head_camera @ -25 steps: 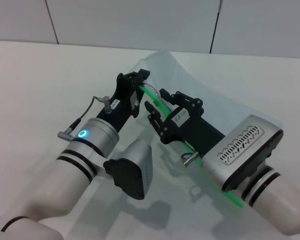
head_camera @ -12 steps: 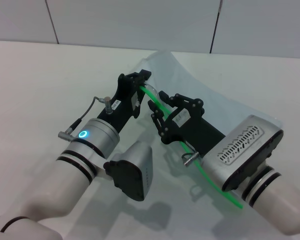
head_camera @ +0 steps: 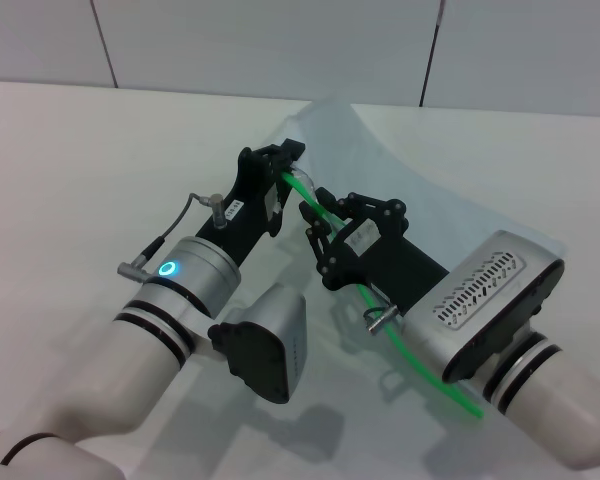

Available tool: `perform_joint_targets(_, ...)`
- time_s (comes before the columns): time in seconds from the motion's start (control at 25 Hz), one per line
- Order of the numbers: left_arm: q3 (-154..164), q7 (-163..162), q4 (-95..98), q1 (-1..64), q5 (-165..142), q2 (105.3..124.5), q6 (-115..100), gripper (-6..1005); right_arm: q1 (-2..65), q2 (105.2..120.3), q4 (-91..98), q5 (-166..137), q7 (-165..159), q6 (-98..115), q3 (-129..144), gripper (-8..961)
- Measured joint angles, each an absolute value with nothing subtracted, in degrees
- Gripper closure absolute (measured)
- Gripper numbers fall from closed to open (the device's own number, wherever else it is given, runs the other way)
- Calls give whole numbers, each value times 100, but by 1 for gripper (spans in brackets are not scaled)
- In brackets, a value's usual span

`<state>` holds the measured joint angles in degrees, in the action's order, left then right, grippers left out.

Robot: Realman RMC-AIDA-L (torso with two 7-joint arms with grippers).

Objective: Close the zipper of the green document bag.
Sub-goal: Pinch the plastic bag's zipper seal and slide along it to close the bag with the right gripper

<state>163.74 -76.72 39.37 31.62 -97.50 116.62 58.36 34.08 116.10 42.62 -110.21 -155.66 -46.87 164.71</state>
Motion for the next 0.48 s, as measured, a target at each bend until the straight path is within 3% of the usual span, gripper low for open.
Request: perform_joint_targets(0.48,16374,-7686,3931,3156,-9750,11662,5812,946,3410,11610,4262,-11038,-15566,-4684,16479,806)
